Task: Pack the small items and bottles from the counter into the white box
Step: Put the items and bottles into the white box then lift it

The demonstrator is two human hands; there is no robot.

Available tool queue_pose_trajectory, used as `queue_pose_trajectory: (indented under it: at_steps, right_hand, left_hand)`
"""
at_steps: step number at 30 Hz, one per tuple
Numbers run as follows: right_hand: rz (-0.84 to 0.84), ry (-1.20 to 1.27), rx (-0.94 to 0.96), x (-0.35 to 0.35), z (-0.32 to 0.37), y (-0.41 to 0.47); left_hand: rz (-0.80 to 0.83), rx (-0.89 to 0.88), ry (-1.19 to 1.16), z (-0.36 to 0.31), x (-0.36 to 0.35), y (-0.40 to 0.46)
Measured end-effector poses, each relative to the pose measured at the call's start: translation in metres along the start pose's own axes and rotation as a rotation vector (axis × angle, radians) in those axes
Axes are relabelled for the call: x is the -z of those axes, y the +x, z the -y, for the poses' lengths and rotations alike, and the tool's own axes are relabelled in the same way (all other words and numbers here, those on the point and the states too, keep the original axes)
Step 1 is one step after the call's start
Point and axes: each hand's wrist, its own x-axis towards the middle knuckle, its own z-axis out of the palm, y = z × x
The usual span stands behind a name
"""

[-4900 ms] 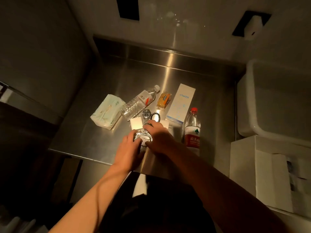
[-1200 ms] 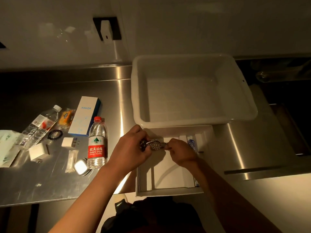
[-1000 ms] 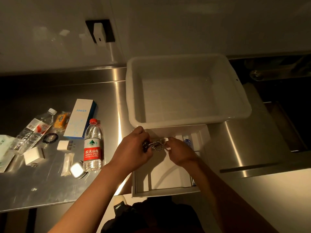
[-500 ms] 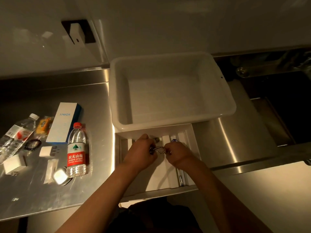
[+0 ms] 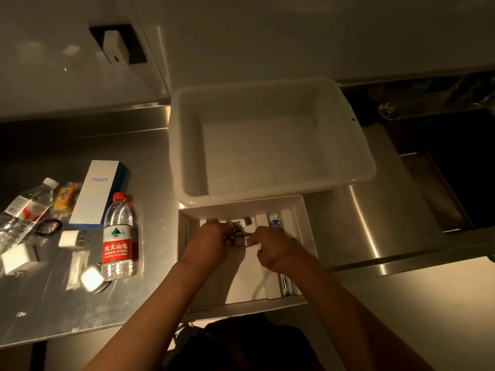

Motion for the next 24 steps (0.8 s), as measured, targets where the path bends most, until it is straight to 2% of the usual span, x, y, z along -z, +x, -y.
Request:
queue_pose_trajectory:
  at_steps: [4,8,14,20,24]
  right_hand:
    - [0.049,-0.085,0.053,-0.005,0.014,0.006]
    - [0.03,-0.181,-0.03,-0.013,0.017,0.013]
    - [-0.06,-0.21,-0.001,-0.024,0.02,0.014]
    - [-0.075,-0.14,-0.016,-0.023,0.02,0.013]
    - [-0.151,-0.159,0.064,-0.015,0.026,0.009]
  left_hand:
    - [0.214,-0.078,0.039,0.001,-0.001,-0.008]
    - [0.297,-0.091,0.164,0.003,-0.008,-0.009]
    - [0.246,-0.116,0.328,0.004,-0.011,-0.015]
    - [0.223,-0.122,0.283,0.006,-0.008,-0.023]
    - [0.135,-0.136,0.299,0.007,0.008,-0.028]
